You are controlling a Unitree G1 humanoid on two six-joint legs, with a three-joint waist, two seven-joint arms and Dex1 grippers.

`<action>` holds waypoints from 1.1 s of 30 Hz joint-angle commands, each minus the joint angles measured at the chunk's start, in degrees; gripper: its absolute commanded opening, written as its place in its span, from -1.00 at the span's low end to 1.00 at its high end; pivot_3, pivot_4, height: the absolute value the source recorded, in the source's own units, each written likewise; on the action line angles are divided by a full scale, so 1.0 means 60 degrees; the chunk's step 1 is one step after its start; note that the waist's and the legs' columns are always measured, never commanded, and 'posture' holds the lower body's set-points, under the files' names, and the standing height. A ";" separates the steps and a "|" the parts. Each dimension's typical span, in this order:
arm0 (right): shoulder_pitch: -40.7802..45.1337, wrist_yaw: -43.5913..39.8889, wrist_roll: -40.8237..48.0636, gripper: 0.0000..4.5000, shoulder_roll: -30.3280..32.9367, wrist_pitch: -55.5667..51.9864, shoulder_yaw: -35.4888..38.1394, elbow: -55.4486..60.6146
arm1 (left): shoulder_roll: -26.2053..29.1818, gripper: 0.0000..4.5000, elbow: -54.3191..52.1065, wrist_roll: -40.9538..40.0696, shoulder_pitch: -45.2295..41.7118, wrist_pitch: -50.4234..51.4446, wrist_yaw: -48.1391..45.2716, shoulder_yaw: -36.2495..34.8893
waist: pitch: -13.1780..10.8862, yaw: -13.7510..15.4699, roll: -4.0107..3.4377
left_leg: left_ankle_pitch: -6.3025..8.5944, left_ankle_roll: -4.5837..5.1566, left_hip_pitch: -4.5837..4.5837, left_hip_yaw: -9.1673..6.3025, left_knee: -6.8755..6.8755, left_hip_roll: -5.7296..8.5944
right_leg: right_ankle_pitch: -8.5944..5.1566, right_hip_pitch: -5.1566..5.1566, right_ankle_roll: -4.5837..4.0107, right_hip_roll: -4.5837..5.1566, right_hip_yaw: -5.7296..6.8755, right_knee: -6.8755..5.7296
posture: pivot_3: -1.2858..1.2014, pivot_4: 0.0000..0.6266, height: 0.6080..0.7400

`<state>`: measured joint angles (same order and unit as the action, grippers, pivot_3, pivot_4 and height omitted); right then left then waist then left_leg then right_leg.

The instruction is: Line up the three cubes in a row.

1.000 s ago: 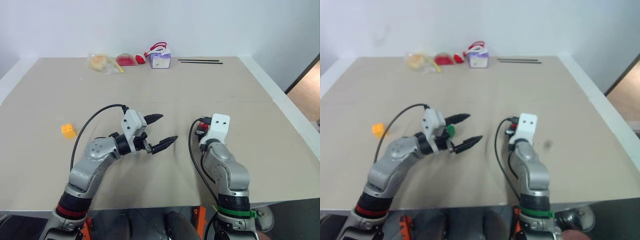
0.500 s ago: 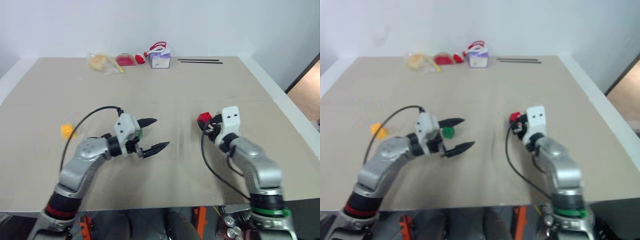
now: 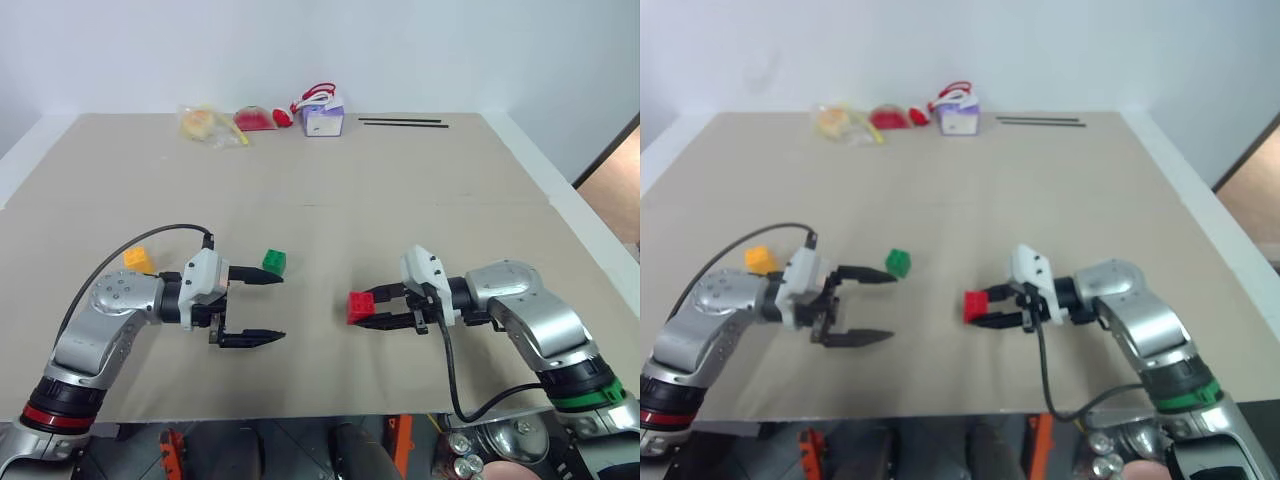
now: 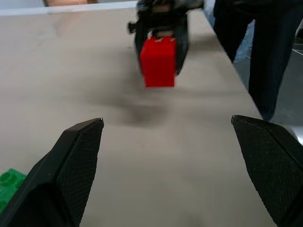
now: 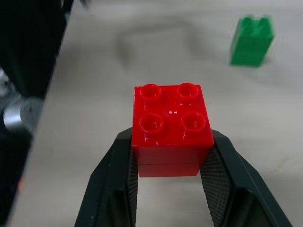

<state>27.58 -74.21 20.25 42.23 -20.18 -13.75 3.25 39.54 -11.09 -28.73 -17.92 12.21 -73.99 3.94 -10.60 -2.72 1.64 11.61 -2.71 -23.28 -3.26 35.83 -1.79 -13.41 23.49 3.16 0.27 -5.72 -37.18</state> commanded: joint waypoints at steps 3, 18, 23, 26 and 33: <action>0.0241 -0.0524 -0.0403 -0.45 -0.0162 0.0768 -0.0108 -0.0821 | 0.0034 1.00 -0.0343 0.0014 0.0158 -0.0221 0.0036 -0.0168 | 0.0000 -0.0003 0.0000 | 0.0001 -0.0002 -0.0004 -0.0001 -0.0002 0.0001 | 0.0008 0.0002 0.0034 0.0002 0.0000 0.0000 | 0.03 -0.52 1.00; 0.0356 -0.0895 -0.0551 0.92 -0.0403 0.0606 -0.0171 -0.0932 | -0.0353 1.00 -0.1033 -0.0265 0.0552 0.0439 0.1325 -0.0247 | 0.0000 -0.0006 -0.0001 | 0.0005 0.0001 0.0001 -0.0005 0.0003 -0.0002 | 0.0017 0.0000 0.0050 -0.0001 0.0003 -0.0006 | 0.03 -0.52 1.00; 0.0463 -0.0848 0.0354 0.97 -0.0361 -0.0304 0.0432 -0.0180 | -0.0956 1.00 -0.1497 -0.0255 0.0839 0.1067 0.3091 -0.0612 | -0.0001 -0.0003 -0.0002 | 0.0005 0.0001 -0.0001 -0.0008 0.0003 -0.0002 | 0.0016 -0.0002 0.0050 0.0000 0.0005 -0.0007 | 0.03 -0.52 1.00; 0.0657 -0.0198 0.1446 0.97 -0.0447 -0.1532 0.1299 0.0523 | -0.1617 1.00 -0.1865 0.0306 0.1041 0.1663 0.5149 -0.0911 | -0.0001 -0.0001 -0.0001 | 0.0005 0.0001 -0.0001 -0.0015 0.0022 0.0000 | 0.0023 -0.0011 0.0059 0.0001 0.0007 -0.0011 | 0.03 -0.52 1.00; 0.0910 0.2011 0.2638 0.97 -0.0845 -0.3385 0.2571 0.1930 | -0.3359 1.00 -0.3215 0.1094 0.1554 0.3440 0.9003 -0.0921 | 0.0002 0.0008 0.0003 | 0.0005 0.0001 -0.0002 -0.0020 0.0044 0.0003 | 0.0038 -0.0021 0.0065 0.0001 0.0005 -0.0013 | 0.03 -0.52 1.00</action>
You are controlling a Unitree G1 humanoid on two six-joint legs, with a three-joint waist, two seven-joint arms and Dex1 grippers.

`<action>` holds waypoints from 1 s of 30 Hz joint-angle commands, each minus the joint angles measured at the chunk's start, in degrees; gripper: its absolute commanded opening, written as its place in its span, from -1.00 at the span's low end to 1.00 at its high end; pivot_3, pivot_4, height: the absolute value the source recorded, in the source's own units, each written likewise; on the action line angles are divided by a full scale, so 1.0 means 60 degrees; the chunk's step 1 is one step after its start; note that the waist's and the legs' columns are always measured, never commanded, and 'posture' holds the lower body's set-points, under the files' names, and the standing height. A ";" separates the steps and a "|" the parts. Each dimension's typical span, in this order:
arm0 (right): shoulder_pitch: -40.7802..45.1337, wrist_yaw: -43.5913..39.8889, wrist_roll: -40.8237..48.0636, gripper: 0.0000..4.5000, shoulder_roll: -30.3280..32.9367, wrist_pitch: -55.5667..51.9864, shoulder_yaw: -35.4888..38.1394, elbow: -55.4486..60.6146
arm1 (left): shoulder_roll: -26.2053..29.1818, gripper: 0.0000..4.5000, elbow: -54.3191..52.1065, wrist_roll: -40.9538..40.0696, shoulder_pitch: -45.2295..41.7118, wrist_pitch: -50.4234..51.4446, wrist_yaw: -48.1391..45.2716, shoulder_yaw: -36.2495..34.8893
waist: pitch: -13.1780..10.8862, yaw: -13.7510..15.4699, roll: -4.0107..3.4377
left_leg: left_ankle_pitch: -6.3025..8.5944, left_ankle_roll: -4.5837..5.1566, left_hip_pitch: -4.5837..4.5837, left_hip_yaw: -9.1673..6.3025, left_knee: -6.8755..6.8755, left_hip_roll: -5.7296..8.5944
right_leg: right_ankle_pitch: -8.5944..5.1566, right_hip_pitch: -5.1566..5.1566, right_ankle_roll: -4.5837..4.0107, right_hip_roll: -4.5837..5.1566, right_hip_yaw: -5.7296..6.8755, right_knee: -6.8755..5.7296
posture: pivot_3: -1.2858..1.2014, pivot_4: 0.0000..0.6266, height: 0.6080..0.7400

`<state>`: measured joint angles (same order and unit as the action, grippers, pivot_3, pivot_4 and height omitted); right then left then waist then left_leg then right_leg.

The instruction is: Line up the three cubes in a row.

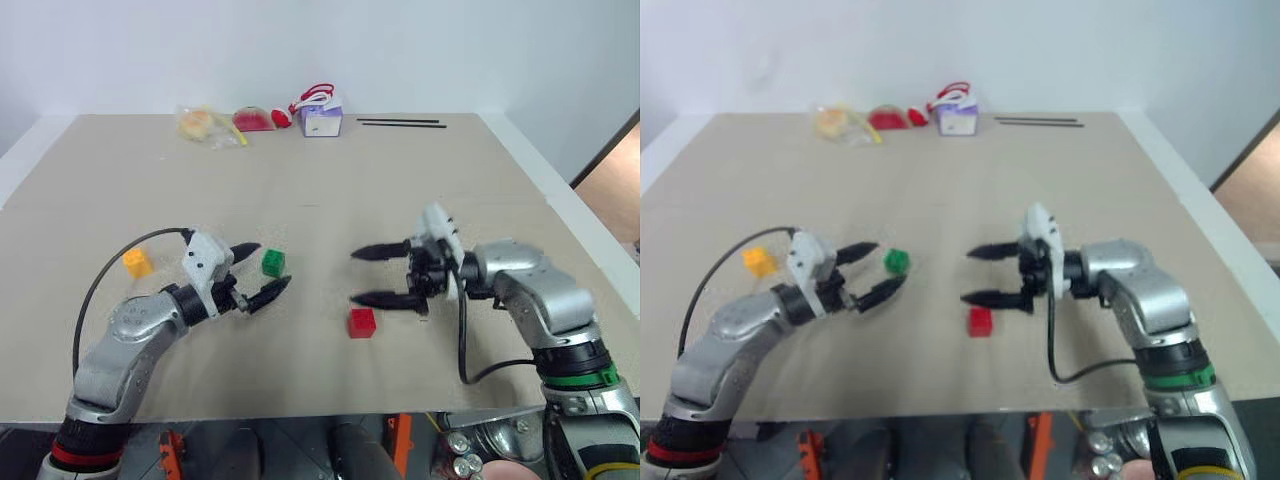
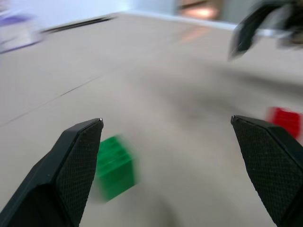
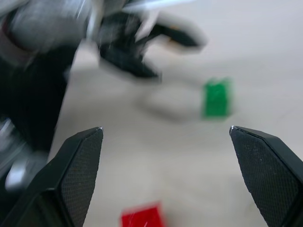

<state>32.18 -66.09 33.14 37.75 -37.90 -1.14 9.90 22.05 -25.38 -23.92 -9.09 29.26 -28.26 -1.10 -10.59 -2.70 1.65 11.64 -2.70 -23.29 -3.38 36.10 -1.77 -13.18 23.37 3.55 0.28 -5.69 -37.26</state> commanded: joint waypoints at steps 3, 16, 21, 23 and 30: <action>0.0205 0.1170 0.0498 0.97 -0.0213 -0.0576 0.0391 0.1223 | -0.0810 1.00 -0.1042 0.0831 0.0232 0.0963 0.2166 0.0260 | 0.0000 0.0002 0.0000 | 0.0000 0.0000 0.0001 0.0001 0.0002 0.0002 | 0.0001 0.0001 0.0001 -0.0001 -0.0002 0.0000 | 0.03 -0.52 1.00; 0.0673 0.1525 0.0512 0.97 -0.0364 -0.0551 -0.0067 0.1433 | -0.1484 1.00 0.0155 0.1632 -0.0234 0.1166 0.2715 0.1157 | 0.0001 -0.0003 0.0000 | -0.0001 0.0000 -0.0001 0.0007 0.0013 0.0005 | 0.0011 0.0002 0.0001 -0.0003 -0.0007 0.0000 | 0.03 -0.52 1.00; 0.0635 0.1538 0.0509 0.97 -0.0353 -0.0525 -0.0065 0.1453 | -0.1595 1.00 0.0528 0.1842 -0.0494 0.0953 0.2649 0.1241 | 0.0001 -0.0002 0.0000 | -0.0001 0.0000 -0.0002 0.0007 0.0013 0.0007 | 0.0012 0.0002 0.0001 -0.0002 -0.0008 0.0001 | 0.03 -0.52 1.00; 0.0615 0.1557 0.0512 0.97 -0.0351 -0.0526 -0.0057 0.1483 | -0.1594 1.00 0.0674 0.1920 -0.0547 0.0886 0.2576 0.1309 | 0.0001 -0.0004 0.0000 | -0.0001 0.0000 -0.0001 0.0007 0.0012 0.0006 | 0.0012 0.0003 0.0001 -0.0003 -0.0007 0.0001 | 0.03 -0.52 1.00; 0.0576 0.1595 0.0497 0.97 -0.0336 -0.0500 -0.0045 0.1528 | -0.1658 1.00 0.1196 0.2210 -0.0791 0.0660 0.2381 0.1482 | 0.0001 -0.0003 0.0000 | -0.0001 0.0000 -0.0002 0.0007 0.0012 0.0007 | 0.0012 0.0003 0.0001 -0.0002 -0.0007 0.0001 | 0.03 -0.52 1.00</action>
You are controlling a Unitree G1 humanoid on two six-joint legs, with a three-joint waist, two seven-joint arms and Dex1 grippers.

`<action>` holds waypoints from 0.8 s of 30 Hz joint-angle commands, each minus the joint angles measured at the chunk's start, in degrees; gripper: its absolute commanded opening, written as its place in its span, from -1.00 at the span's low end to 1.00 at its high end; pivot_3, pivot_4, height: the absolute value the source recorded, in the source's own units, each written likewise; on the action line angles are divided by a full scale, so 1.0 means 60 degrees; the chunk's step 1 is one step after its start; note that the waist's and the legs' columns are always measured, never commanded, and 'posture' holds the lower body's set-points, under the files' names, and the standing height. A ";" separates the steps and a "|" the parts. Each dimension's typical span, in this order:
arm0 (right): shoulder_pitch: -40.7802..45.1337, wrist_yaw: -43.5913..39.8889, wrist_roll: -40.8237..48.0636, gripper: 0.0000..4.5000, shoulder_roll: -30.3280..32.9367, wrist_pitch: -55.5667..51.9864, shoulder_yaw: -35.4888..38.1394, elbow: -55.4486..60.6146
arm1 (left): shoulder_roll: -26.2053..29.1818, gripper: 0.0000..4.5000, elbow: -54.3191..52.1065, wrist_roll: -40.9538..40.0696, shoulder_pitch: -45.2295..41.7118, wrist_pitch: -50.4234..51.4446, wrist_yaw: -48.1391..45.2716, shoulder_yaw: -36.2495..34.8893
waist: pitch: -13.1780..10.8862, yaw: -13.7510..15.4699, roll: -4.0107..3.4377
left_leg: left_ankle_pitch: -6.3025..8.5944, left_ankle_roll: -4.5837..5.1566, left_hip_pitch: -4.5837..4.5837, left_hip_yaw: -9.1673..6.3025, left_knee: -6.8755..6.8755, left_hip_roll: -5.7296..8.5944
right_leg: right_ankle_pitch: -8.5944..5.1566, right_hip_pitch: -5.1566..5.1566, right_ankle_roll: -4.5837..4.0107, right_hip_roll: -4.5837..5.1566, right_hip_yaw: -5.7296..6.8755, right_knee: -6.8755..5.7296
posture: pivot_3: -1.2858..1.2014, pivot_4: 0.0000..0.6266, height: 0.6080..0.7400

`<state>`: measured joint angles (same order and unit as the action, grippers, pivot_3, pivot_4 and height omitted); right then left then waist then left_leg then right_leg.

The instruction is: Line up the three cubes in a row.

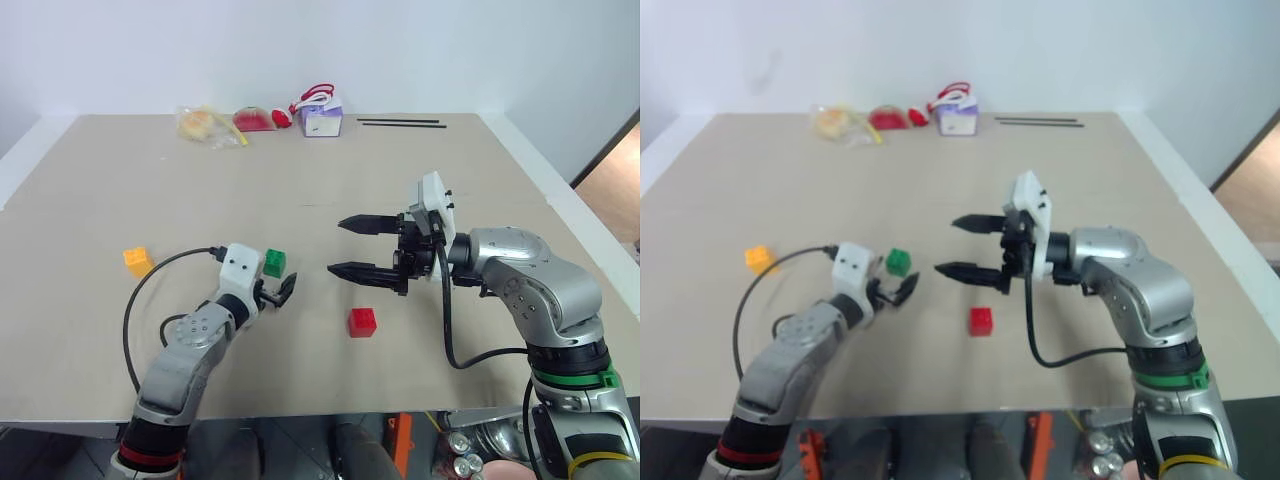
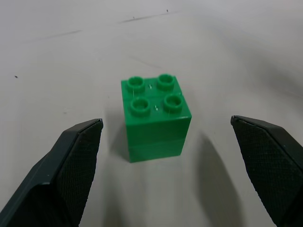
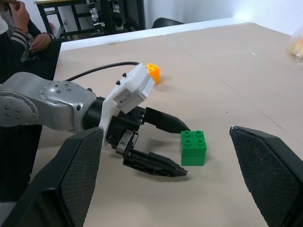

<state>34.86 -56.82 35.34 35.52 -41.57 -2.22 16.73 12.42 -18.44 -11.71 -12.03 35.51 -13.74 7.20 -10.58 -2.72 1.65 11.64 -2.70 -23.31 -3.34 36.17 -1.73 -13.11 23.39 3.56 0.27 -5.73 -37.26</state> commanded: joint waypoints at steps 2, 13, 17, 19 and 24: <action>0.0114 0.0076 0.0129 0.97 0.0030 0.0122 0.0132 0.0406 | -0.0148 1.00 0.0239 0.0258 -0.0461 -0.0440 0.0017 0.0054 | 0.0000 0.0002 0.0000 | 0.0000 0.0000 0.0000 -0.0001 0.0000 0.0000 | 0.0000 0.0000 0.0000 0.0000 0.0001 0.0000 | 0.03 -0.52 1.00; -0.0038 0.0149 0.0123 1.00 0.0070 0.0187 0.0158 0.0365 | -0.0638 0.37 0.0406 0.0592 -0.0666 -0.0337 0.0367 0.0106 | 0.0000 0.0004 0.0000 | 0.0000 0.0000 -0.0002 -0.0001 0.0000 0.0002 | -0.0001 -0.0001 0.0003 0.0001 -0.0002 0.0000 | 0.03 -0.52 1.00; -0.0031 0.0209 0.0071 1.00 0.0061 0.0225 0.0187 0.0276 | -0.0674 -0.28 0.0365 0.0592 -0.0612 -0.0253 0.0435 0.0042 | 0.0000 0.0002 0.0000 | 0.0000 0.0000 -0.0001 -0.0001 0.0002 0.0002 | 0.0000 -0.0001 0.0004 0.0000 -0.0002 0.0000 | 0.03 -0.52 1.00; -0.0056 0.0234 0.0032 1.00 0.0064 0.0255 0.0197 0.0220 | -0.0667 -0.41 0.0357 0.0591 -0.0612 -0.0236 0.0433 0.0009 | 0.0000 0.0002 0.0000 | 0.0000 0.0000 -0.0001 -0.0001 0.0001 0.0002 | 0.0000 0.0000 0.0004 0.0000 -0.0001 0.0000 | 0.03 -0.52 1.00; -0.0187 0.0147 0.0035 1.00 0.0172 0.0374 0.0337 0.0155 | -0.0306 -0.41 0.0209 -0.0012 -0.0612 -0.0481 -0.0635 -0.0057 | 0.0000 0.0002 0.0000 | 0.0000 0.0000 -0.0002 -0.0001 0.0002 0.0003 | 0.0000 0.0000 0.0004 0.0001 -0.0002 0.0000 | 0.03 -0.52 1.00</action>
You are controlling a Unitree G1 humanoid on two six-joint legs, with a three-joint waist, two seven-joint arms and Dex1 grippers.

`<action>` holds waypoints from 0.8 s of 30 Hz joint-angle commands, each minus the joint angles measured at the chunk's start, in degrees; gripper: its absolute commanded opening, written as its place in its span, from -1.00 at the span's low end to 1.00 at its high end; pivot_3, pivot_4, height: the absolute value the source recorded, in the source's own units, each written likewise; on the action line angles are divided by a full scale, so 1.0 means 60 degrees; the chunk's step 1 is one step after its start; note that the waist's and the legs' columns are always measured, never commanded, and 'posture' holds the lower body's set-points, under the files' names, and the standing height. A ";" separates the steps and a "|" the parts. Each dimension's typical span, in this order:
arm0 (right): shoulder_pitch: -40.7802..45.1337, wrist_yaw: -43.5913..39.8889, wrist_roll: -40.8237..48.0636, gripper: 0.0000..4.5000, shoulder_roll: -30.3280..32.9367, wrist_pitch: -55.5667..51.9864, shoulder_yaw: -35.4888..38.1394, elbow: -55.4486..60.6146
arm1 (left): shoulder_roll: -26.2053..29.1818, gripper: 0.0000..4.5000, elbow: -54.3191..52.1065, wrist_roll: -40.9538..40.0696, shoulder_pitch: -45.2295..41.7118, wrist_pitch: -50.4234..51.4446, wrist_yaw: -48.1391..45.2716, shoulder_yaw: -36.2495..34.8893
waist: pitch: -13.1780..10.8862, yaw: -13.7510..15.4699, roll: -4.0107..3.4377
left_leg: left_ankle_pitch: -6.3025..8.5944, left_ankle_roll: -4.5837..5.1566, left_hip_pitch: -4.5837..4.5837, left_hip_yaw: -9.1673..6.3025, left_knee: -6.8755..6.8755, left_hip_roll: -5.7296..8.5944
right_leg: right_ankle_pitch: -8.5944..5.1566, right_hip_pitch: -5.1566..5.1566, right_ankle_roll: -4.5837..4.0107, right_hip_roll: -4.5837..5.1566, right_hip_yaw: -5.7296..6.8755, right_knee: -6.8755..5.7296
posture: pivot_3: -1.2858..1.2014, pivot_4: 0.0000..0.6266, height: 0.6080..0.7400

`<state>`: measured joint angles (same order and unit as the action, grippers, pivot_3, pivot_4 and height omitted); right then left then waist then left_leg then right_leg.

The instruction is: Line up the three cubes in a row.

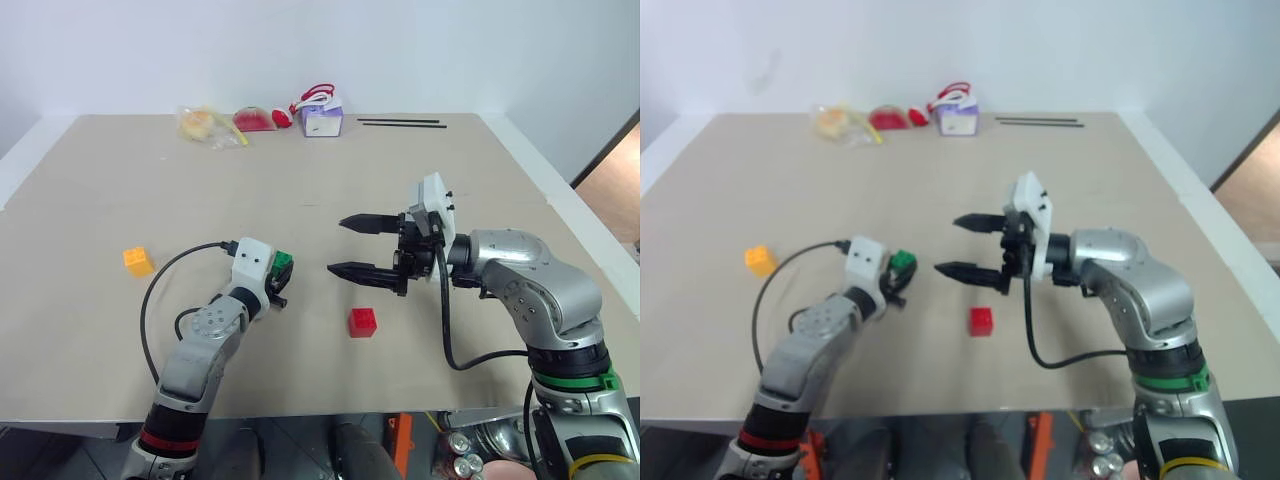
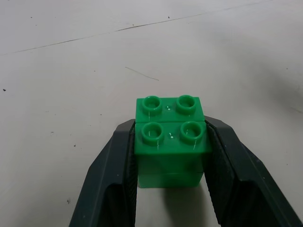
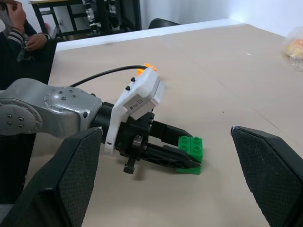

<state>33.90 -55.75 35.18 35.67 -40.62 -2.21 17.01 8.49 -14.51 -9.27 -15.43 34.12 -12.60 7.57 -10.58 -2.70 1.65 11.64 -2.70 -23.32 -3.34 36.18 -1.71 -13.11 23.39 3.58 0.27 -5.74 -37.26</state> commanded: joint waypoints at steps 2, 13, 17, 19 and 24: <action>-0.0137 -0.0254 0.0183 1.00 0.0335 0.0205 0.0412 0.0202 | 0.0932 -0.41 -0.0624 -0.0772 -0.0010 -0.0544 -0.1861 -0.0134 | 0.0000 -0.0004 -0.0001 | 0.0000 0.0000 0.0000 0.0000 -0.0003 -0.0002 | -0.0001 0.0003 -0.0002 -0.0003 0.0002 0.0000 | 0.03 -0.52 1.00; -0.1536 -0.1936 -0.0496 1.00 0.1775 0.1683 -0.0079 0.0945 | 0.4095 -0.41 0.0197 -0.1879 -0.0137 -0.3124 -0.8040 0.0484 | -0.0001 -0.0003 -0.0003 | 0.0001 -0.0001 -0.0001 0.0008 -0.0028 -0.0003 | -0.0046 0.0010 -0.0047 0.0007 0.0003 0.0006 | 0.03 -0.52 1.00; -0.1772 -0.1917 -0.0842 1.00 0.1892 0.1954 -0.0224 0.1131 | 0.4174 -0.41 0.1092 -0.1583 -0.0609 -0.3577 -0.8649 0.0701 | -0.0001 -0.0003 -0.0002 | 0.0000 0.0000 0.0002 0.0008 -0.0021 -0.0007 | -0.0042 0.0009 -0.0052 0.0004 0.0005 0.0005 | 0.03 -0.52 1.00; -0.1869 -0.1868 -0.0947 1.00 0.1936 0.2009 -0.0236 0.1203 | 0.4116 -0.41 0.1482 -0.1430 -0.0844 -0.3791 -0.8903 0.0846 | -0.0001 -0.0003 -0.0002 | 0.0000 0.0000 0.0001 0.0008 -0.0016 -0.0007 | -0.0039 0.0010 -0.0053 0.0004 0.0005 0.0005 | 0.03 -0.52 1.00; -0.2032 -0.1832 -0.1021 1.00 0.2004 0.2017 -0.0168 0.1342 | 0.4043 -0.41 0.1899 -0.1235 -0.0979 -0.4111 -0.9213 0.1038 | -0.0001 -0.0005 -0.0002 | 0.0001 -0.0001 -0.0002 0.0010 -0.0016 -0.0006 | -0.0040 0.0009 -0.0045 0.0005 0.0002 0.0005 | 0.03 -0.52 1.00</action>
<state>21.76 -67.01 28.93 46.91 -29.17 -4.46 22.93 32.68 -2.99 -17.21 -20.85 11.03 -67.01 13.68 -10.59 -2.73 1.64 11.64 -2.70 -23.33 -3.30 36.06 -1.75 -13.34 23.45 3.36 0.30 -5.72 -37.22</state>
